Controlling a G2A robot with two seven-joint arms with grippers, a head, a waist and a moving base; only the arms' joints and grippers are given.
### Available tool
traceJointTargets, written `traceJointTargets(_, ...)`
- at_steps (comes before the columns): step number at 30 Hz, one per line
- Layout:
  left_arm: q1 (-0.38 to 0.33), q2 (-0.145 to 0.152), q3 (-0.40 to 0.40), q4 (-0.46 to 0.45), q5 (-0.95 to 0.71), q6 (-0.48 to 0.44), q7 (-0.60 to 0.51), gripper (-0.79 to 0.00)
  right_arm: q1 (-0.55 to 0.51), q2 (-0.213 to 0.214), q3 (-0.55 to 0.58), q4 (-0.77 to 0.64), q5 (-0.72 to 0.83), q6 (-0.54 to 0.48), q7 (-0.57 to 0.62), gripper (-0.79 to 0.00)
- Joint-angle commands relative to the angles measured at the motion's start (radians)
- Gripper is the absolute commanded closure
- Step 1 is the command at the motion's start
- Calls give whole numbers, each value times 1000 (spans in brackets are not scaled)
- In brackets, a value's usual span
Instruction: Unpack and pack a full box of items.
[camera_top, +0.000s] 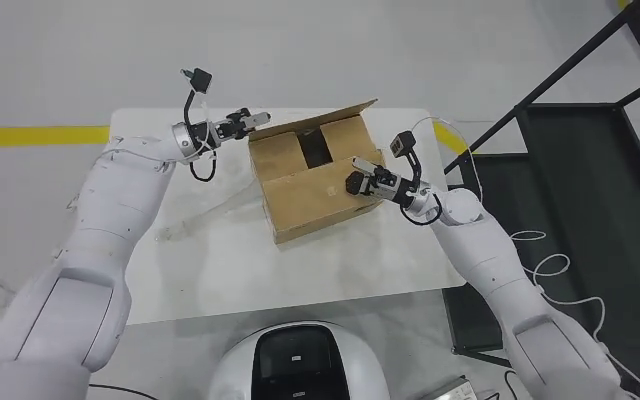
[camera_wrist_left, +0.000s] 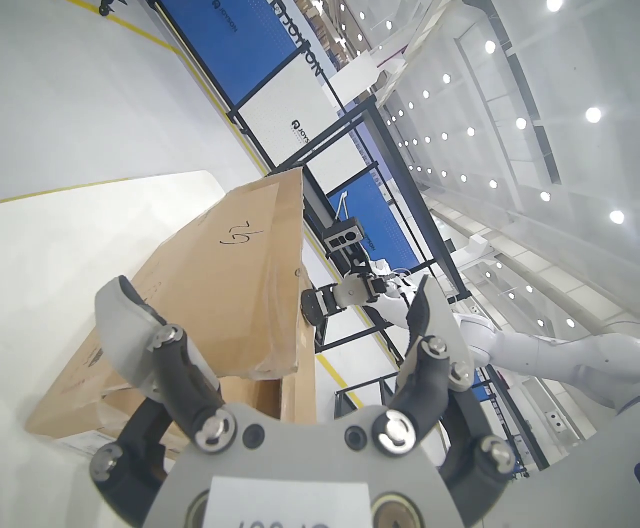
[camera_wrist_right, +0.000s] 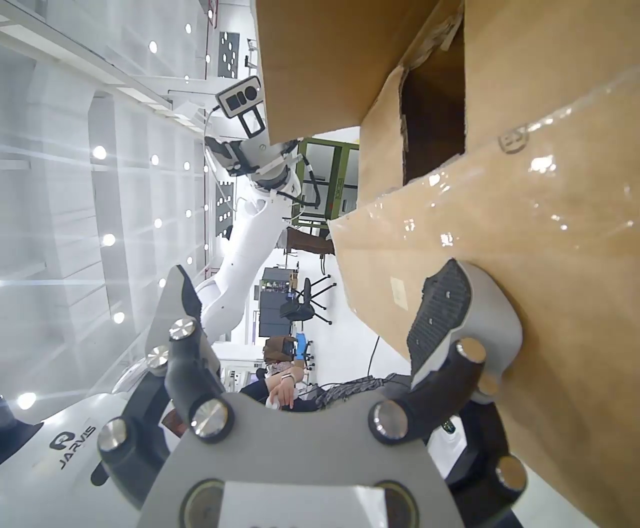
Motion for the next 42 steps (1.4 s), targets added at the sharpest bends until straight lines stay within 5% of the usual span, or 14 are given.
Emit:
traceJointTargets(1,13,3,25,-34,-7,29,-28,-785,10,0,9,4,1,-12,9,-785)
traceJointTargets(11,41,38,114,-109,-18,64,-64,-785,77,2,43,81,-21,-38,47,-785)
traceJointTargets(27,49,102,204,-188,-100,98,-97,-785,232,-73,-54,336,-40,-34,-114,-785)
traceJointTargets(42,124,201,106,-208,-266,117,-116,-785,267,-95,-56,400,-65,-60,-111,-785)
